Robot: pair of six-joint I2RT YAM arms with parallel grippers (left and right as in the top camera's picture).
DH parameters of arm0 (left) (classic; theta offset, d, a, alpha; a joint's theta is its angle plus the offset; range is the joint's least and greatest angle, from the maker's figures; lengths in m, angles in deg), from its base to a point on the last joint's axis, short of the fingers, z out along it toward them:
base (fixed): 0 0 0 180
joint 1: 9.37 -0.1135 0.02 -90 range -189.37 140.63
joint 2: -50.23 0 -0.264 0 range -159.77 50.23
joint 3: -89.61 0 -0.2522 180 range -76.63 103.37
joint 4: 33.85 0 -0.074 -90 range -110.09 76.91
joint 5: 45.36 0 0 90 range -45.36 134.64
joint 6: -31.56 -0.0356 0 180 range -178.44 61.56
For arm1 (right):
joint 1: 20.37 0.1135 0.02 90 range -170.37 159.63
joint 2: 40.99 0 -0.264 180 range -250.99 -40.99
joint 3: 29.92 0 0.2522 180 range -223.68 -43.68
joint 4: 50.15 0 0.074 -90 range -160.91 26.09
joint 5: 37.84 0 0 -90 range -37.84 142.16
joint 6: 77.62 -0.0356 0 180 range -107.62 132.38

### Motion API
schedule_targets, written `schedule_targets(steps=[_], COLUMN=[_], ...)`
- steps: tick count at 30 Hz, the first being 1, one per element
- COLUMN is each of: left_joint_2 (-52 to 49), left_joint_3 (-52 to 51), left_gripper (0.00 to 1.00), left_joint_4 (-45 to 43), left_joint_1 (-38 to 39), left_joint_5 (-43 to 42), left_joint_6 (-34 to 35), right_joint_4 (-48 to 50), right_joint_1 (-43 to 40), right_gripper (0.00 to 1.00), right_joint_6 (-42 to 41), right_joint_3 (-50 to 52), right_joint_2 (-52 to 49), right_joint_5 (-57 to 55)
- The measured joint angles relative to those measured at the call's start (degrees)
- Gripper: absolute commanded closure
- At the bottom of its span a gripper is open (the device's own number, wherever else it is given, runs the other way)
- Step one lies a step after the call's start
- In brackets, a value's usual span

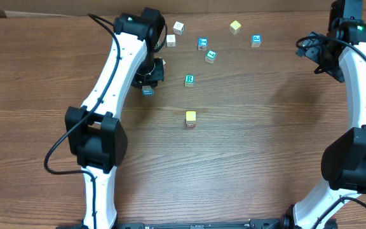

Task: Form a tower
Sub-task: 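Lower the left gripper and grasp the red-topped Y block, then carry the Y block right and down toward the stack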

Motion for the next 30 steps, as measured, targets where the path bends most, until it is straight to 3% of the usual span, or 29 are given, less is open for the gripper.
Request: schedule_targets(steps=[11, 20, 23, 30], left_joint_2=[8.9, 12.3, 12.3, 12.3], left_joint_3=[0.1, 0.1, 0.1, 0.1], left_gripper=[0.78, 0.79, 0.87, 0.86], left_joint_4=[8.3, 8.1, 6.4, 2.3], left_joint_1=[0.3, 3.3, 3.3, 3.6], left_joint_5=[-2.3, -3.4, -3.2, -3.2], left_joint_6=[0.0, -0.1, -0.1, -0.1], right_joint_4=[0.0, 0.0, 0.0, 0.0], right_joint_1=[0.0, 0.0, 0.0, 0.0], right_gripper=[0.0, 0.0, 0.0, 0.0], right_joint_6=[0.0, 0.0, 0.0, 0.0], right_joint_3=[0.0, 0.0, 0.0, 0.0], right_joint_2=[0.0, 0.0, 0.0, 0.0], right_joint_5=[0.0, 0.0, 0.0, 0.0])
